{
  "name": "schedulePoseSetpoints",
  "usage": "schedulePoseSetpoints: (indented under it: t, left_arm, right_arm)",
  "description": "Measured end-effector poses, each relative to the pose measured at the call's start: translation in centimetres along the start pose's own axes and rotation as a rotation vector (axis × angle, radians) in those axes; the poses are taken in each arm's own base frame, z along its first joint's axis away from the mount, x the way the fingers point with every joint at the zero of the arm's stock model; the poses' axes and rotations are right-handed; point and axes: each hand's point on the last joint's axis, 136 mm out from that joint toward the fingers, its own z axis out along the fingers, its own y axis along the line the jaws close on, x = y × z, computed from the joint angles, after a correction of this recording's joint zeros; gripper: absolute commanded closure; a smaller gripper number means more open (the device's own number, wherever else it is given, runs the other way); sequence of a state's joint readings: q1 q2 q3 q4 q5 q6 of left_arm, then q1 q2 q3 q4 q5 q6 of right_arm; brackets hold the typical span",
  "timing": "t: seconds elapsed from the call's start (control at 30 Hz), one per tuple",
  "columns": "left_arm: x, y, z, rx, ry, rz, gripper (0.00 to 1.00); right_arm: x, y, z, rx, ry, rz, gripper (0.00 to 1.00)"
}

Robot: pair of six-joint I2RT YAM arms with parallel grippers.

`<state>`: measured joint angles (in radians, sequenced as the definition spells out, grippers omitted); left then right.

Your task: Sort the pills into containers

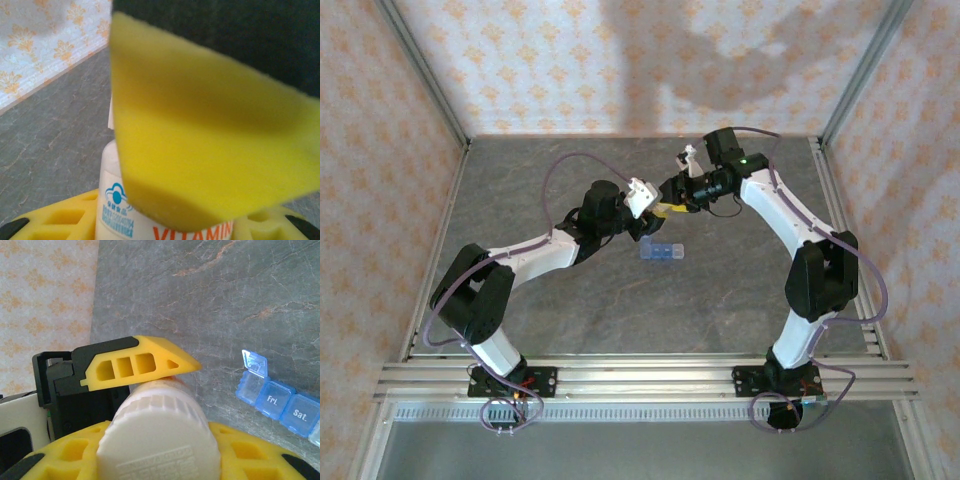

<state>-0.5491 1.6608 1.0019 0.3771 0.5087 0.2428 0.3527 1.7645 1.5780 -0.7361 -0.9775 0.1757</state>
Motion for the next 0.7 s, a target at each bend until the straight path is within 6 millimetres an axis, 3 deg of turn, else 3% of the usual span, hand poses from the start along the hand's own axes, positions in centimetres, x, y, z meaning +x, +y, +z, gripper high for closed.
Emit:
schedulePoseSetpoints:
  t: [0.1, 0.23, 0.47, 0.6, 0.7]
  left_arm:
    - [-0.2, 0.1, 0.0, -0.006, -0.007, -0.031, 1.00]
    - [-0.8, 0.8, -0.5, -0.022, -0.034, -0.074, 1.00]
    - [-1.5, 3.4, -2.1, -0.076, -0.079, -0.148, 1.00]
    - [-2.9, 4.2, -3.1, -0.084, -0.124, -0.179, 1.00]
    - [-3.4, 3.7, -3.4, -0.057, -0.138, -0.198, 1.00]
  right_arm:
    - [-0.3, 0.0, 0.1, -0.004, -0.011, 0.019, 0.33]
    - [-1.0, -0.7, -1.1, -0.037, -0.072, 0.061, 0.23]
    - [-1.5, -0.9, -5.3, -0.059, -0.206, 0.100, 0.21]
    - [-1.4, -1.8, -5.7, -0.042, -0.269, 0.160, 0.21]
    - [-1.1, -3.2, -5.5, -0.019, -0.330, 0.236, 0.21]
